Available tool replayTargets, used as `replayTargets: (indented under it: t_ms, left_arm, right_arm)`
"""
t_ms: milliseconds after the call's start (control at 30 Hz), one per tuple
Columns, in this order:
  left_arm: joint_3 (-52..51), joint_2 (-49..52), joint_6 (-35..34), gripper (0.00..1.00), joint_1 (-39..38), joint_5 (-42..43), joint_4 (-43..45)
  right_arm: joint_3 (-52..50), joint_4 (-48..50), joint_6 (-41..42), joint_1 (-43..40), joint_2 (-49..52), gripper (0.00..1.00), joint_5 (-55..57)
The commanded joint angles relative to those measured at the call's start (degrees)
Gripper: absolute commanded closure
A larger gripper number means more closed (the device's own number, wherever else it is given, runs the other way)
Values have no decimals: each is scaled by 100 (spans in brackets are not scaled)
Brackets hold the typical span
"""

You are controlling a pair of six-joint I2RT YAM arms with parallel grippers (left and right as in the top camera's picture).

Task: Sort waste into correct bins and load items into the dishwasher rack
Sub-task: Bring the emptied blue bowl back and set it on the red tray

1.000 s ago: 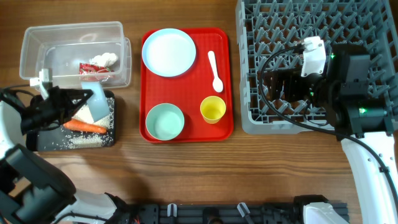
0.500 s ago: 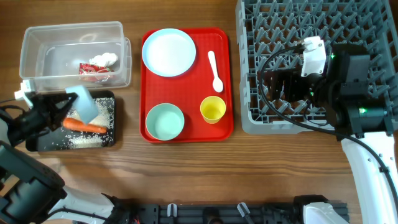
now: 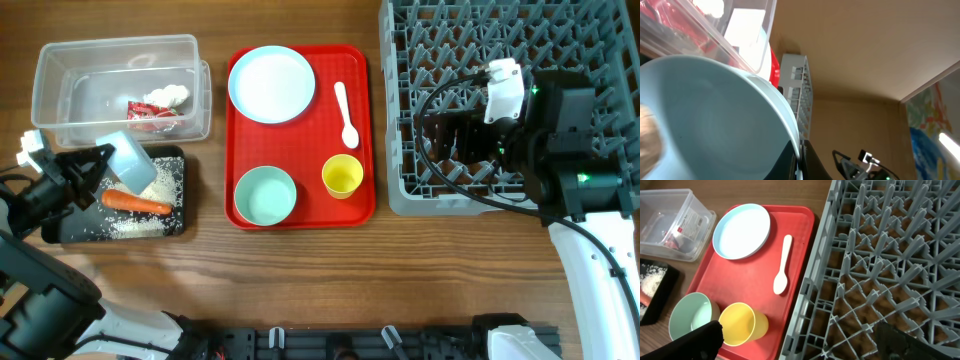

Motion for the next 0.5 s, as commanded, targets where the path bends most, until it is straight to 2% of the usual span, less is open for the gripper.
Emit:
replayTargets:
  t_ms: [0, 67, 233, 467]
  left_arm:
    - [-31, 74, -129, 96, 24, -369, 328]
    - [-33, 74, -376, 96, 24, -643, 422]
    - [-35, 72, -374, 96, 22, -514, 345]
    - [131, -470, -9, 96, -190, -146, -205]
  right_arm:
    - [59, 13, 39, -17, 37, 0, -72]
    - [59, 11, 37, -17, 37, 0, -72]
    - [59, 37, 42, -17, 37, 0, -72]
    - [59, 76, 44, -17, 37, 0, -74]
